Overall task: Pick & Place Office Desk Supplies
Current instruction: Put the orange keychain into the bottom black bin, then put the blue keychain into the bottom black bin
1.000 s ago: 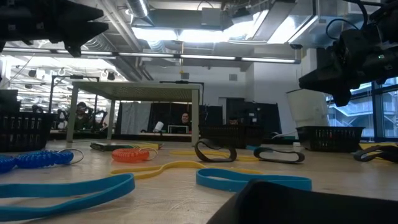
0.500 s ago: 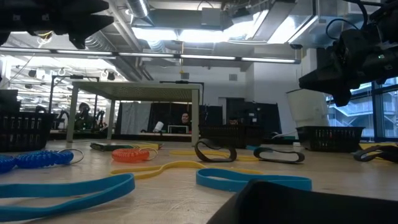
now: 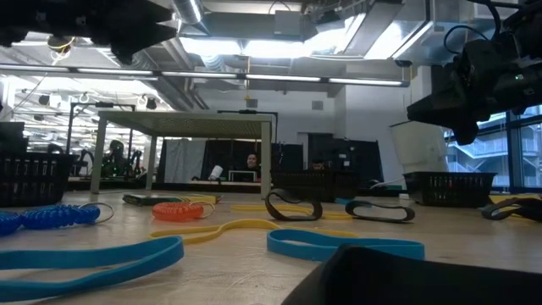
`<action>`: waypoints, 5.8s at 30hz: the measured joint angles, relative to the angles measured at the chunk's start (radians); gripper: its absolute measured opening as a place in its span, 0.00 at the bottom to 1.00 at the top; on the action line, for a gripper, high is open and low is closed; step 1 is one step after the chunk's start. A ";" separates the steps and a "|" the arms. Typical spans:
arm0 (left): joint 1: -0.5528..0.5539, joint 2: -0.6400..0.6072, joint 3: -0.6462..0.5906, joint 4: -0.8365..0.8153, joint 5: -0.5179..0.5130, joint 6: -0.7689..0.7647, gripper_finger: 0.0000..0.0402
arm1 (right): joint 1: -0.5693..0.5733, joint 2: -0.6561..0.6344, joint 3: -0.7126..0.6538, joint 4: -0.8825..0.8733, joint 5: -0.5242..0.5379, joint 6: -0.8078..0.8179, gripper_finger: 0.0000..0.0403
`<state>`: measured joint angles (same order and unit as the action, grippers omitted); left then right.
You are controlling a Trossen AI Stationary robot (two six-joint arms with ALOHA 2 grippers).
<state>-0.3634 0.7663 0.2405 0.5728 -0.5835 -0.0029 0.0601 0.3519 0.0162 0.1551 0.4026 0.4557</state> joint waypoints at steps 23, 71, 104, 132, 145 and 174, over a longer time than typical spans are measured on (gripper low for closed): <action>0.008 0.608 0.335 -0.428 0.279 -0.144 0.48 | 0.000 0.000 0.000 0.000 0.000 0.005 0.20; 0.080 0.968 0.528 -0.541 0.480 0.021 0.03 | 0.000 0.000 0.000 0.000 0.000 -0.004 0.20; -0.105 0.445 0.798 -1.906 0.325 -0.903 0.03 | 0.000 0.000 0.000 0.000 0.000 -0.005 0.20; -0.177 0.443 0.552 -1.808 0.380 -1.084 0.36 | 0.000 0.000 0.000 0.000 0.009 -0.003 0.20; -0.149 0.456 0.651 -1.461 0.260 -0.890 0.39 | 0.000 0.000 0.000 0.000 0.009 -0.006 0.20; -0.085 0.945 0.653 -1.062 0.510 -0.376 0.42 | 0.000 0.000 0.000 0.001 0.008 -0.003 0.20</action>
<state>-0.4488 1.7111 0.8932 -0.4891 -0.0736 -0.3784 0.0597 0.3521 0.0162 0.1558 0.4110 0.4530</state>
